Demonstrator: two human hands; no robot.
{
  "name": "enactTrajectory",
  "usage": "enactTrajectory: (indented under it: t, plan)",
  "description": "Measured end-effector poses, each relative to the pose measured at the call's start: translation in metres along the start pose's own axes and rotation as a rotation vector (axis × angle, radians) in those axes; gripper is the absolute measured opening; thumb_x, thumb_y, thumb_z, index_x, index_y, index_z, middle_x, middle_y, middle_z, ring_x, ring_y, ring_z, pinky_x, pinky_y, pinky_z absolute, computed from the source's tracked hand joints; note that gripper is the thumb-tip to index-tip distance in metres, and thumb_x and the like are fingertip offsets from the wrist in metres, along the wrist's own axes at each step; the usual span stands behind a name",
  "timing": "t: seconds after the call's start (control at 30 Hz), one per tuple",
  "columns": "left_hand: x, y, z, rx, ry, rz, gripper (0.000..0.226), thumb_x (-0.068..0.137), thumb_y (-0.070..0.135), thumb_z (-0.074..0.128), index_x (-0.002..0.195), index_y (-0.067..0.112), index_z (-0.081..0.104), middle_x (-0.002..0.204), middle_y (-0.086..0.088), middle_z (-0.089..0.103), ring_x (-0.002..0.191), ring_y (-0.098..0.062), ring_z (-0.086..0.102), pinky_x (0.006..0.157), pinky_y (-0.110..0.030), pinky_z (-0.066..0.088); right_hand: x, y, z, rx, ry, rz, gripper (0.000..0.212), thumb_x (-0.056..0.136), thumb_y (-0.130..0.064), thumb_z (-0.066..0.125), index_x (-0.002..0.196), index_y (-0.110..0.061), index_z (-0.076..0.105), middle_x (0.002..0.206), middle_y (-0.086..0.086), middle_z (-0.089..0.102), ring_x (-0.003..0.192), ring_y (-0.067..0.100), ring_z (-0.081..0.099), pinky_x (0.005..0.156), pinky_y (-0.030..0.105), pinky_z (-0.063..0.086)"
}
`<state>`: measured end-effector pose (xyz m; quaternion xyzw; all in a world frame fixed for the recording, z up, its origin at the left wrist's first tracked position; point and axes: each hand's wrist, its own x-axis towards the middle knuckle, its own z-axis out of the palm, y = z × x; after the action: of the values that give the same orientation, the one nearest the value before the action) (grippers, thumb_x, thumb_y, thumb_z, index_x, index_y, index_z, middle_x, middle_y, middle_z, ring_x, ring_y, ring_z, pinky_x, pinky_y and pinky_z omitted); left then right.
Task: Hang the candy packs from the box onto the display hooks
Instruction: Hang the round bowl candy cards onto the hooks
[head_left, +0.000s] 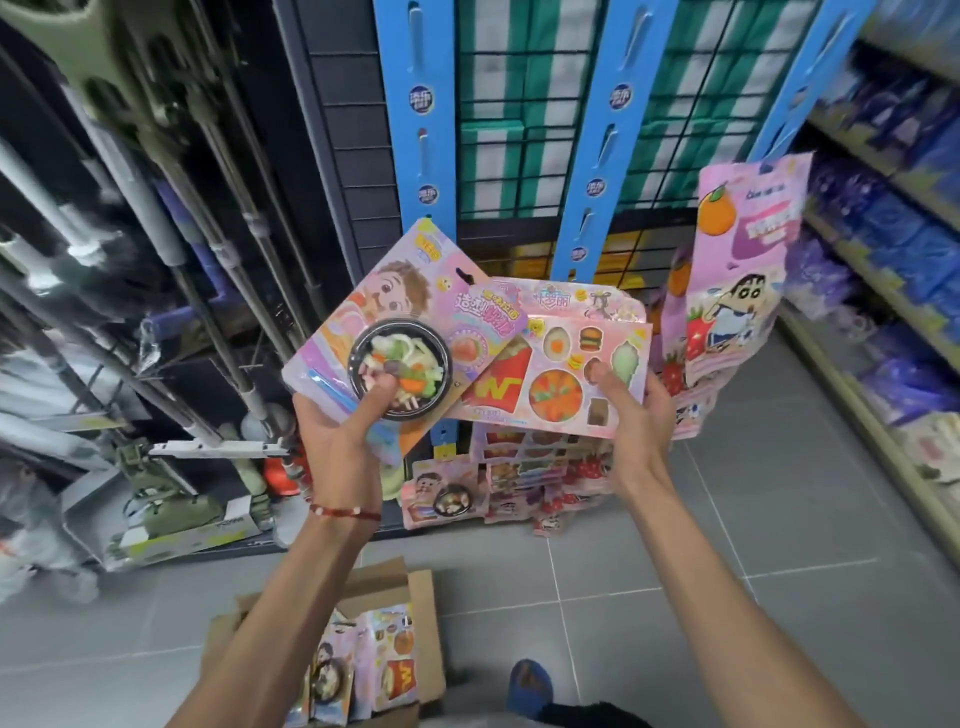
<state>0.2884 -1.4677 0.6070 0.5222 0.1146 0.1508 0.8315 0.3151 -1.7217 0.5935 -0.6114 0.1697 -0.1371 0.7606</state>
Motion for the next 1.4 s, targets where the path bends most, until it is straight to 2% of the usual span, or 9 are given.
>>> enactTrajectory:
  t: [0.1,0.2,0.37,0.57,0.7,0.83,0.93,1.13,1.4]
  plan:
    - [-0.001,0.006,0.024,-0.022,0.009,0.054,0.068,0.086,0.001,0.072,0.145,0.000,0.038,0.139,-0.024,0.058,0.125,-0.038,0.060,0.094,-0.042,0.056,0.019,-0.018,-0.007,-0.022,-0.028,-0.030,0.022,0.084,-0.027,0.082,0.105,-0.027,0.074,0.106,-0.002,0.078,0.102,0.023,0.074,0.083,0.038,0.060]
    - [0.000,0.011,0.036,-0.046,-0.017,0.102,0.070,0.087,0.001,0.071,0.147,-0.001,0.035,0.142,-0.028,0.053,0.129,-0.041,0.057,0.101,-0.051,0.053,0.028,-0.031,-0.014,-0.037,-0.054,-0.051,0.028,0.085,-0.023,0.081,0.111,-0.020,0.071,0.104,-0.004,0.078,0.095,0.012,0.075,0.075,0.025,0.058]
    - [0.001,0.013,0.033,-0.074,0.009,0.091,0.073,0.085,0.005,0.075,0.146,-0.002,0.035,0.143,-0.032,0.049,0.130,-0.047,0.053,0.106,-0.058,0.048,0.027,-0.037,-0.022,0.085,-0.056,0.023,0.029,0.082,-0.022,0.083,0.110,-0.025,0.074,0.109,-0.002,0.078,0.103,0.022,0.074,0.087,0.041,0.060]
    - [-0.005,0.020,0.028,-0.116,0.078,0.054,0.079,0.079,0.009,0.081,0.143,-0.004,0.037,0.139,-0.034,0.052,0.124,-0.043,0.058,0.105,-0.066,0.045,0.028,-0.044,-0.024,0.385,-0.153,0.171,0.052,0.080,-0.003,0.073,0.131,-0.006,0.063,0.119,0.008,0.074,0.108,0.029,0.072,0.084,0.042,0.059]
    - [-0.006,0.025,0.029,-0.125,0.088,0.061,0.079,0.078,0.007,0.081,0.142,-0.005,0.037,0.140,-0.038,0.048,0.129,-0.052,0.051,0.104,-0.070,0.043,0.024,-0.044,-0.021,0.440,-0.162,0.205,0.052,0.084,-0.003,0.071,0.135,-0.009,0.061,0.128,0.012,0.071,0.111,0.029,0.069,0.086,0.041,0.058]
    - [-0.011,0.028,0.032,-0.087,0.123,0.052,0.077,0.075,0.010,0.083,0.139,-0.002,0.042,0.130,-0.028,0.060,0.123,-0.043,0.060,0.100,-0.071,0.045,0.028,-0.043,-0.015,0.546,-0.139,0.226,0.053,0.087,-0.007,0.075,0.138,-0.011,0.061,0.130,0.012,0.070,0.121,0.030,0.066,0.096,0.042,0.057]
    - [-0.016,0.029,0.035,-0.063,0.150,0.052,0.075,0.073,0.010,0.084,0.136,0.003,0.045,0.129,-0.020,0.063,0.118,-0.035,0.065,0.101,-0.066,0.048,0.030,-0.043,-0.011,0.558,-0.089,0.252,0.043,0.088,-0.012,0.076,0.130,-0.010,0.066,0.127,0.013,0.071,0.118,0.030,0.068,0.099,0.046,0.056]
    - [-0.019,0.028,0.037,-0.091,0.148,0.039,0.084,0.069,0.014,0.087,0.139,0.001,0.042,0.136,-0.027,0.058,0.122,-0.040,0.063,0.099,-0.069,0.048,0.033,-0.043,-0.009,0.602,-0.067,0.267,0.007,0.091,-0.016,0.075,0.095,-0.015,0.082,0.125,0.015,0.072,0.108,0.030,0.071,0.091,0.046,0.057]
    - [-0.020,0.022,0.038,-0.077,0.121,0.031,0.075,0.079,0.007,0.080,0.142,0.001,0.040,0.139,-0.027,0.057,0.126,-0.041,0.060,0.102,-0.067,0.047,0.039,-0.048,-0.008,0.654,-0.050,0.266,0.033,0.090,-0.017,0.076,0.122,-0.010,0.070,0.124,0.012,0.073,0.115,0.030,0.070,0.107,0.051,0.051]
